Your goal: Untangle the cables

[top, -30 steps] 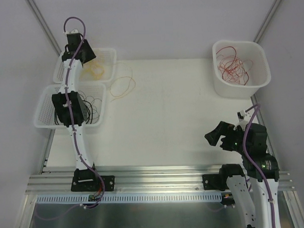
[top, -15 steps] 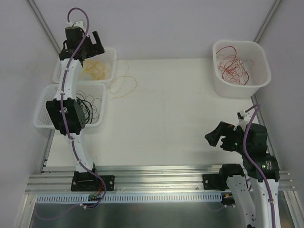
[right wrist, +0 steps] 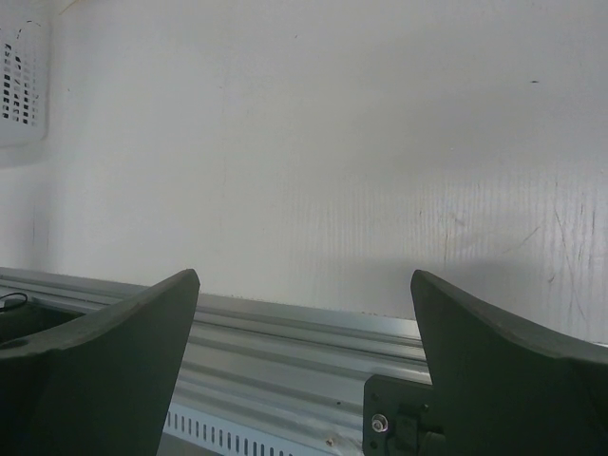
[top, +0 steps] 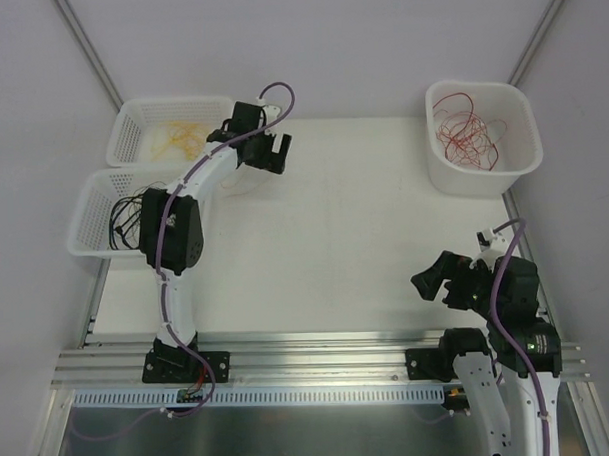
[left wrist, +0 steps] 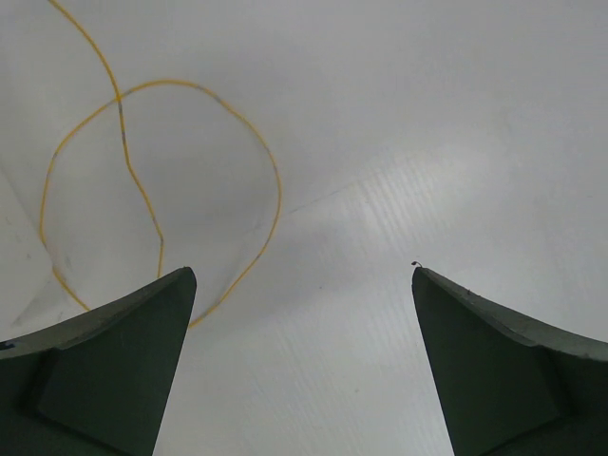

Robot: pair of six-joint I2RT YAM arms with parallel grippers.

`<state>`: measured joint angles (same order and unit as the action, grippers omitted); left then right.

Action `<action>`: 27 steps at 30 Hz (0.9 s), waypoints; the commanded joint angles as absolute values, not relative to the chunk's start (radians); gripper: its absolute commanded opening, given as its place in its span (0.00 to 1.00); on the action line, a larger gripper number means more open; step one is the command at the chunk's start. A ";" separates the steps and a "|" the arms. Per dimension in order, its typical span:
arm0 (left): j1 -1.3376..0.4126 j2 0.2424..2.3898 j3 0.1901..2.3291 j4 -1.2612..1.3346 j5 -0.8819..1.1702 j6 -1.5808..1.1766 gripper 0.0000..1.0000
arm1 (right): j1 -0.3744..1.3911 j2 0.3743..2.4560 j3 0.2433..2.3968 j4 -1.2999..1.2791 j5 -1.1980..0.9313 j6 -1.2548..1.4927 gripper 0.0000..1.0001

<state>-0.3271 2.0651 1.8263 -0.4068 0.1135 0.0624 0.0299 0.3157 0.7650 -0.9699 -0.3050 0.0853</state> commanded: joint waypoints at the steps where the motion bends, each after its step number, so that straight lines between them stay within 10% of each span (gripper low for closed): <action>1: -0.305 2.085 1.809 -0.407 0.020 0.118 0.99 | 0.035 0.307 0.798 -0.989 -0.316 0.069 1.00; 27: -0.316 2.273 1.890 -0.515 0.006 0.169 0.85 | 0.035 0.328 0.775 -0.971 -0.322 0.081 1.00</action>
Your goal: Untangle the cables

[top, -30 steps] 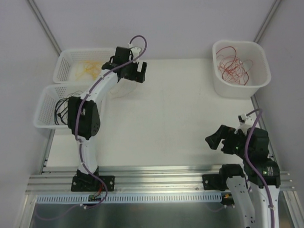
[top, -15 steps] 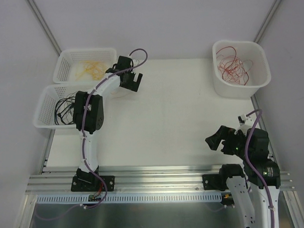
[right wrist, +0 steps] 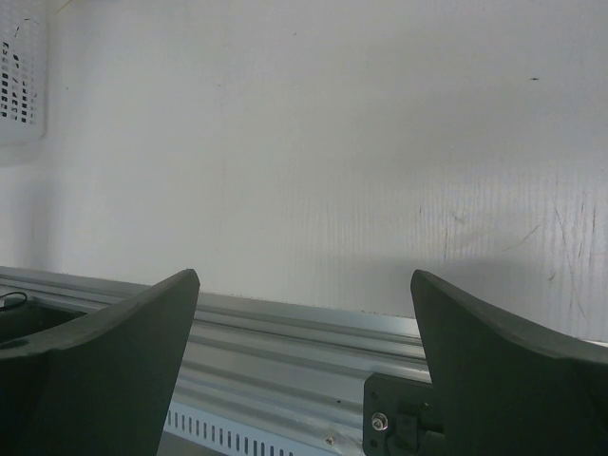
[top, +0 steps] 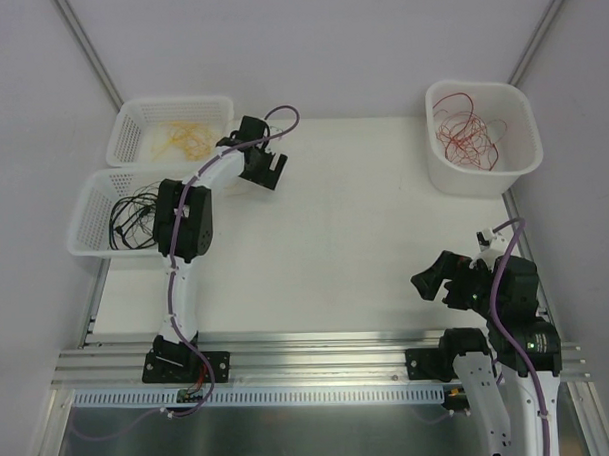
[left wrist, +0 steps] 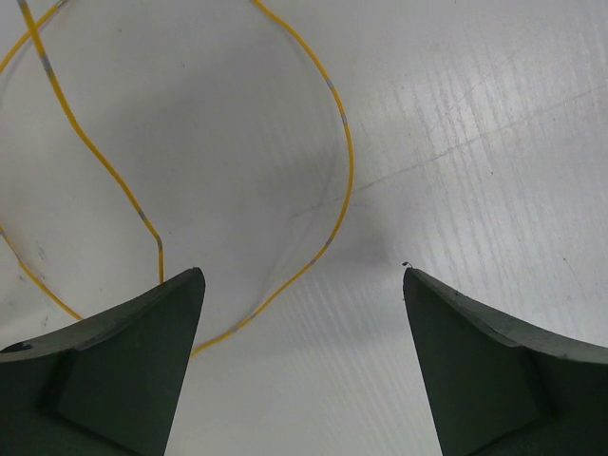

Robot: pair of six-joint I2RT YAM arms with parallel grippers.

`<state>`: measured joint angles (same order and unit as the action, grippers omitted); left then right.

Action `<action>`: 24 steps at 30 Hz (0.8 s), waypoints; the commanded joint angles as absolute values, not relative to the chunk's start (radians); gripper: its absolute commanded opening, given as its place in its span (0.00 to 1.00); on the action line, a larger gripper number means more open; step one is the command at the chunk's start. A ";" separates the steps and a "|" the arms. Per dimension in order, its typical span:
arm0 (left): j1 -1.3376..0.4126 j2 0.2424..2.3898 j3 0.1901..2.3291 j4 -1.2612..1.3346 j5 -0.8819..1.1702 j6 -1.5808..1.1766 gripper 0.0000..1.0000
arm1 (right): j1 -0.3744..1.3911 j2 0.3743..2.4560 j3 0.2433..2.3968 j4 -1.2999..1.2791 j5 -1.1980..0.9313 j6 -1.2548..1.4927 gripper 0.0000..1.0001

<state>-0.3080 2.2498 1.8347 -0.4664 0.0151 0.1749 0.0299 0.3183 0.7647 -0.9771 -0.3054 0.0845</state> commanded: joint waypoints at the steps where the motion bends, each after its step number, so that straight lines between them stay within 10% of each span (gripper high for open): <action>1: -0.314 2.273 1.890 -0.514 -0.020 0.161 0.87 | 0.035 0.325 0.776 -0.971 -0.322 0.080 1.00; 24: -0.356 2.358 2.008 -0.617 0.078 0.253 0.41 | 0.035 0.318 0.762 -0.974 -0.318 0.086 0.99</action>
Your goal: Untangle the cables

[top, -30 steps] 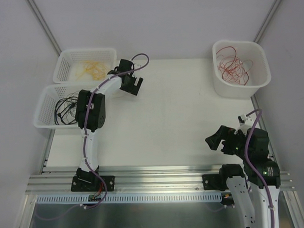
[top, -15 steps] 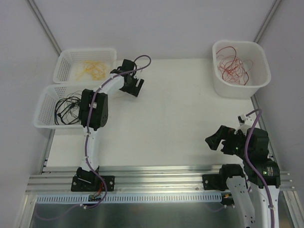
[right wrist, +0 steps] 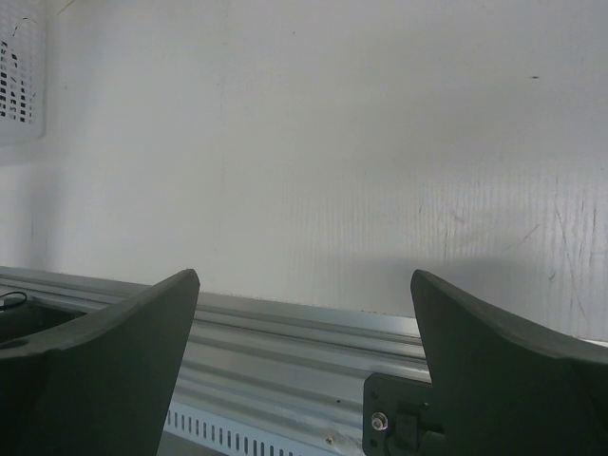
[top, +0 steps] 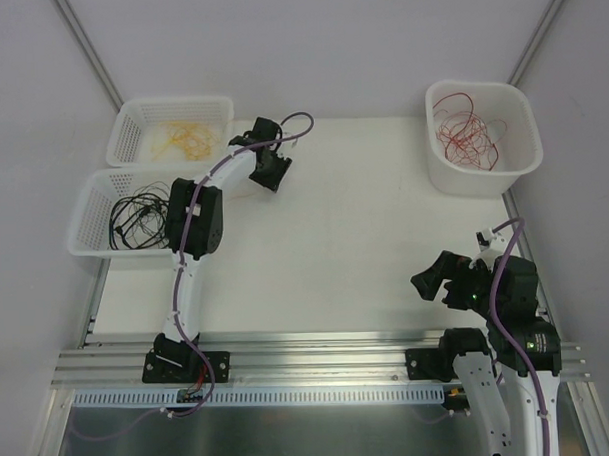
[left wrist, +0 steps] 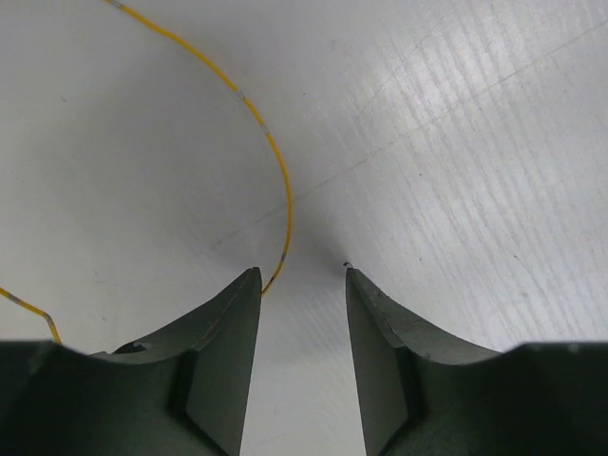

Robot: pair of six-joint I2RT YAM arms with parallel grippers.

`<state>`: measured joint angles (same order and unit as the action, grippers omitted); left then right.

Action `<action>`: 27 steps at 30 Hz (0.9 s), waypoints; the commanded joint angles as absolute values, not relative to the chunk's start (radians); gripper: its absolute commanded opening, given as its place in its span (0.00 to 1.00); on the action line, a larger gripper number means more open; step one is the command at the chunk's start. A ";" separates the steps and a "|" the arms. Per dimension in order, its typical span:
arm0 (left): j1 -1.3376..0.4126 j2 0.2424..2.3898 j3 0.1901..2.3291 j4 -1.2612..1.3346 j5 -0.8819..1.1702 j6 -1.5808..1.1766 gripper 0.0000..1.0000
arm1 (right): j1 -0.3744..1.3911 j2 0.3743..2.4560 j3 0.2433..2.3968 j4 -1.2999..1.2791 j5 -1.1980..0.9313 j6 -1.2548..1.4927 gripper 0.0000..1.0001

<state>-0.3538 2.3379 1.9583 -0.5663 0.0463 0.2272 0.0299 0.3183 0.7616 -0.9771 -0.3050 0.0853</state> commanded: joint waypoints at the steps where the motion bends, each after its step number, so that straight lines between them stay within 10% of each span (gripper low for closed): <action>1: -0.356 2.362 2.016 -0.623 0.074 0.252 0.40 | 0.035 0.319 0.765 -0.976 -0.318 0.086 1.00; 7: -0.356 2.399 2.071 -0.653 0.028 0.232 0.47 | 0.035 0.316 0.773 -0.985 -0.314 0.083 0.99; 13: -0.356 2.407 2.088 -0.670 0.041 0.241 0.01 | 0.035 0.316 0.769 -0.983 -0.313 0.084 1.00; 27: -0.331 2.109 2.314 -0.654 -0.233 0.324 0.00 | 0.034 0.334 0.782 -0.976 -0.314 0.083 1.00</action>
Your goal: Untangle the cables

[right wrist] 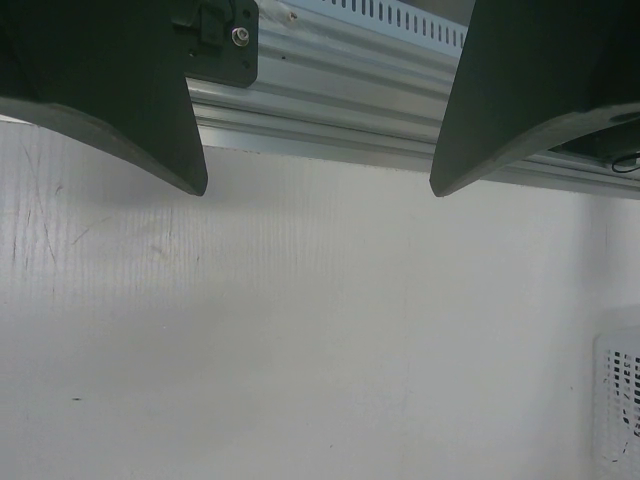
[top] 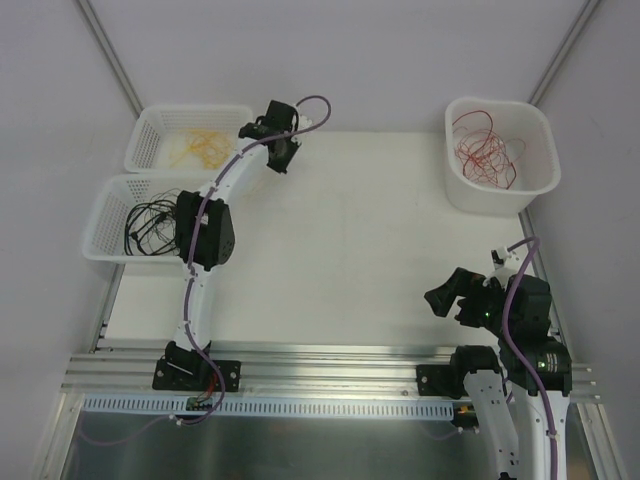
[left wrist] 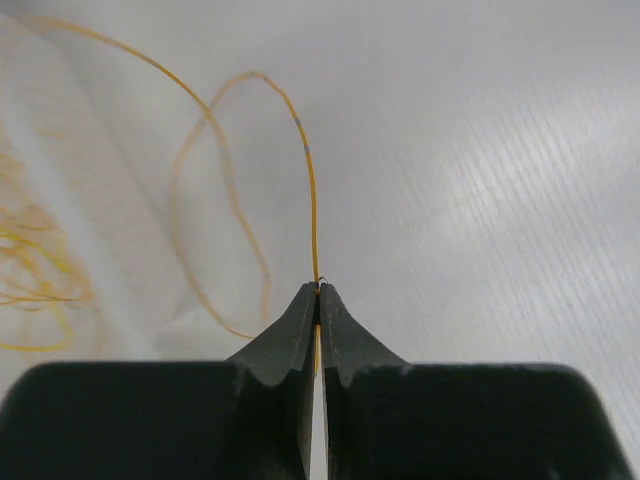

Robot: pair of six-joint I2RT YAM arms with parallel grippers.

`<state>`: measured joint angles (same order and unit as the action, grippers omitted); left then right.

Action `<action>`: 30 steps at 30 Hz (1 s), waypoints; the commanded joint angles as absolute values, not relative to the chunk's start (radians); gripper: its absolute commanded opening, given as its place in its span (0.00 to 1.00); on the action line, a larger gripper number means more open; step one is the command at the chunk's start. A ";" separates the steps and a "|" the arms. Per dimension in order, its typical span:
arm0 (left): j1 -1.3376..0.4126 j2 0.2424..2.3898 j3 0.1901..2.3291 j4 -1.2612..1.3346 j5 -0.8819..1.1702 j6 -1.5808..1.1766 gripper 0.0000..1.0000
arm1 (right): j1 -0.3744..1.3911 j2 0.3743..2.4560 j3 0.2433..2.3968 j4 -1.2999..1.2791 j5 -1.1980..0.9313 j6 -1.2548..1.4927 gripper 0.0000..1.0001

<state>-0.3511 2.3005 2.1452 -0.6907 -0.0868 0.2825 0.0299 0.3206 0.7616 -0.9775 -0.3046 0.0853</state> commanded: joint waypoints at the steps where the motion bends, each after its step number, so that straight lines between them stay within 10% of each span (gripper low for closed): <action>1: -0.319 2.100 2.348 -0.634 -0.256 0.308 0.00 | 0.035 0.334 0.784 -0.977 -0.313 0.083 1.00; 10: -0.074 2.089 2.425 -0.460 -0.410 0.103 0.00 | 0.035 0.331 0.793 -1.000 -0.305 0.068 1.00; 30: 0.095 2.267 2.304 -0.453 -0.043 -0.123 0.07 | 0.035 0.337 0.782 -1.012 -0.295 0.074 0.99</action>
